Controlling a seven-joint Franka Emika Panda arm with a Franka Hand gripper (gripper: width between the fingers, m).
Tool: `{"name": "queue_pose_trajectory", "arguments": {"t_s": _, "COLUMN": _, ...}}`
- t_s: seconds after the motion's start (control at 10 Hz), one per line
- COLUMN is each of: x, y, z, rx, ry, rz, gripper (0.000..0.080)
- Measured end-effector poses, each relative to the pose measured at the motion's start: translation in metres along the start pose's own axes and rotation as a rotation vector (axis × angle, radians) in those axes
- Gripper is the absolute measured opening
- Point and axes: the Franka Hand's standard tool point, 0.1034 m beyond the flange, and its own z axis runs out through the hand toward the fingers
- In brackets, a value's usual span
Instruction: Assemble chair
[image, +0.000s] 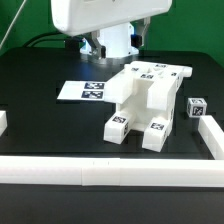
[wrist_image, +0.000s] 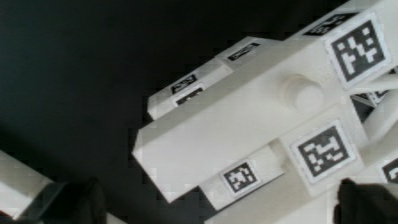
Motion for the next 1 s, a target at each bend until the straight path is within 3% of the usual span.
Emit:
{"name": "queue_pose_trajectory", "arguments": {"t_s": 0.1, "x": -0.011, "y": 0.004, "z": 0.002, "rx": 0.027, "ry": -0.007, "rz": -0.093, "gripper": 0.0649}}
{"name": "queue_pose_trajectory", "arguments": {"t_s": 0.2, "x": -0.019, "y": 0.005, "z": 0.004, "rx": 0.023, "ry": -0.008, "rz": -0.117, "gripper": 0.0649}}
{"name": "queue_pose_trajectory", "arguments": {"t_s": 0.4, "x": -0.040, "y": -0.007, "z": 0.013, "rx": 0.010, "ry": 0.006, "rz": -0.226, "gripper": 0.0649}}
{"name": "queue_pose_trajectory", "arguments": {"t_s": 0.5, "x": -0.051, "y": -0.014, "z": 0.021, "rx": 0.017, "ry": 0.015, "rz": -0.201, "gripper": 0.0649}}
{"name": "queue_pose_trajectory", "arguments": {"t_s": 0.9, "x": -0.057, "y": -0.015, "z": 0.027, "rx": 0.023, "ry": 0.006, "rz": -0.216, "gripper": 0.0649}}
{"name": "queue_pose_trajectory", "arguments": {"t_s": 1.0, "x": -0.062, "y": -0.017, "z": 0.033, "rx": 0.008, "ry": 0.009, "rz": -0.240, "gripper": 0.0649}}
